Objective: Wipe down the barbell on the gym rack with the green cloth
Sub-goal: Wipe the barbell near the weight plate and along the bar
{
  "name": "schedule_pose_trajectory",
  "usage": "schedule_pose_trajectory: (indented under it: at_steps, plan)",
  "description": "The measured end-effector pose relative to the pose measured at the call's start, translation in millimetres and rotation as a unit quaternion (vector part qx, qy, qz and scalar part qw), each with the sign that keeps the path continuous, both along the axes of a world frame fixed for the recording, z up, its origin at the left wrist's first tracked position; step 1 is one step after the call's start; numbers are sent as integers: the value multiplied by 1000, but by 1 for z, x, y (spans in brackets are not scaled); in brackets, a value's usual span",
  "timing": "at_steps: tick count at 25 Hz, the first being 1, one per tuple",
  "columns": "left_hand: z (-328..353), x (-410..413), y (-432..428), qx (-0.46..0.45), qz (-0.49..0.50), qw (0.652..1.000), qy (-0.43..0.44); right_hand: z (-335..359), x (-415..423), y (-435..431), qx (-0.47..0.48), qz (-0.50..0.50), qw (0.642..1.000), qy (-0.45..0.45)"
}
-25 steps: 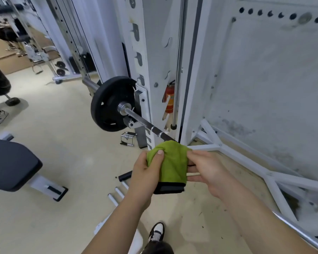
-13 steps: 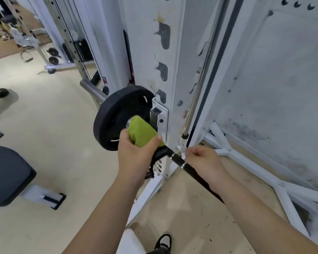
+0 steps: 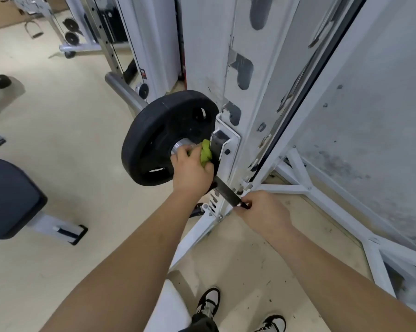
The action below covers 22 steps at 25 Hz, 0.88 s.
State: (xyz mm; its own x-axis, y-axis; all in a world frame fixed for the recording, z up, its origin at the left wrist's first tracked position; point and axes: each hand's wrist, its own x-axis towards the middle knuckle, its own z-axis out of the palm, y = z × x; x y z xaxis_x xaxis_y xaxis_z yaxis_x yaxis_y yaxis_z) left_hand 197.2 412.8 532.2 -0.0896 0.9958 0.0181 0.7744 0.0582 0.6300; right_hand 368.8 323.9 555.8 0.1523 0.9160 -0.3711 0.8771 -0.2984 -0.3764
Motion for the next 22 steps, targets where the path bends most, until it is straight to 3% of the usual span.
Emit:
schedule_pose_trajectory:
  at_steps: [2,6,11,12,14,17,19,22]
  plan:
    - [-6,6,1,-3,26,999,23,0,-1,0,6,17,999,-32]
    - [-7,2,-10,45,-40,993,100,1,-7,0,23,12,998,-61]
    - [-18,-20,-41,158,-226,956,99,7,-12,7,-2,14,996,-93]
    - [-17,-23,-33,163,-206,959,102,7,-13,7,-4,15,995,-97]
    - [-10,-17,-16,120,-66,986,95,8,-13,8,-4,15,995,-100]
    - [-1,5,-8,15,81,997,-3,6,-10,5,2,15,995,-96]
    - [-1,6,-9,-2,71,997,2,4,-9,3,9,17,995,-96]
    - [-7,-8,-24,58,-68,989,115,4,-13,2,18,19,994,-108]
